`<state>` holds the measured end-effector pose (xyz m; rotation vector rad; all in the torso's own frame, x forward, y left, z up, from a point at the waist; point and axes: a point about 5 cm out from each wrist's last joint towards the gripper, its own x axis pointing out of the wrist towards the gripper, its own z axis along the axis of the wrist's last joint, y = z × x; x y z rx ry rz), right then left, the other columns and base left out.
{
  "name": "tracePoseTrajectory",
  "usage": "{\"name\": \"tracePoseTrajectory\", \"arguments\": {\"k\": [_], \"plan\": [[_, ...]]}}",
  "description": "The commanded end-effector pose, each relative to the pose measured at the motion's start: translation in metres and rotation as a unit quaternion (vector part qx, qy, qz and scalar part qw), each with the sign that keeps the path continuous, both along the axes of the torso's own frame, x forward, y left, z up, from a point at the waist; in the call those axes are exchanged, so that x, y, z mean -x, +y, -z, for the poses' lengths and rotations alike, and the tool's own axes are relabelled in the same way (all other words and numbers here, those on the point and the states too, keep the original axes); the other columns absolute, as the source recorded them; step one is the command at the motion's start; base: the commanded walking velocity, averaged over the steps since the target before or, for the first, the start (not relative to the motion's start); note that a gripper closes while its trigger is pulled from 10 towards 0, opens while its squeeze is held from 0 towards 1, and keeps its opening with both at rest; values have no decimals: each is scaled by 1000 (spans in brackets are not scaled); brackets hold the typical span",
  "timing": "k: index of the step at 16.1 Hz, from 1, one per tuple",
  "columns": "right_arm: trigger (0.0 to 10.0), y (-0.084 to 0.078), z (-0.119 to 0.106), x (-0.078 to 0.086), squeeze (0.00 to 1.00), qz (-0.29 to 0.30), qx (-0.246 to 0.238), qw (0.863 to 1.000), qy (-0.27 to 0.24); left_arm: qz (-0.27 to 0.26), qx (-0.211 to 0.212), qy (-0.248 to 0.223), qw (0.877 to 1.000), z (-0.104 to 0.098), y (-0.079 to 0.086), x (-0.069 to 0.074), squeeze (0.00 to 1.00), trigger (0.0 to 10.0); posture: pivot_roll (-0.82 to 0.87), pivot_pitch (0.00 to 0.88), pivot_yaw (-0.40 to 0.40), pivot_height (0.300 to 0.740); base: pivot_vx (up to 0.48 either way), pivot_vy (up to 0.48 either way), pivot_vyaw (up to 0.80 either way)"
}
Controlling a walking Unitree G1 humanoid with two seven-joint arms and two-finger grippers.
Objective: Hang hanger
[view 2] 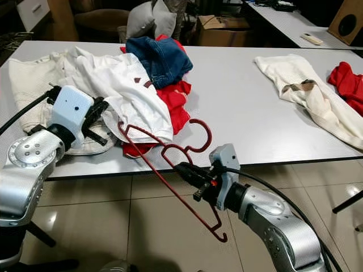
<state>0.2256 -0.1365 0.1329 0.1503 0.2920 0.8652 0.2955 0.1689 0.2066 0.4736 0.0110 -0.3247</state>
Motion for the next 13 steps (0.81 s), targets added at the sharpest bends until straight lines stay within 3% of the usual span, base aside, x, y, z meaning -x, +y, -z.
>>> {"name": "tracePoseTrajectory", "arguments": {"k": [1,4,10,13], "plan": [[10000,-4,-2,-2,0,16,11,1000,-7,-7,-3,-13,1000,-8,2,-3,0,0,53,17,-35,740,0,0,0],[10000,-7,1,-5,0,28,19,999,2,11,1,-13,1000,-11,0,0,0,0,56,16,-37,740,0,0,0],[10000,-12,14,-3,0,18,61,997,33,6,90,-50,995,-34,-2,0,0,0,60,22,-48,740,0,0,0],[10000,-20,9,-9,0,55,53,997,21,3,100,-54,993,-39,1,-1,0,0,56,23,-47,740,0,0,0]]}}
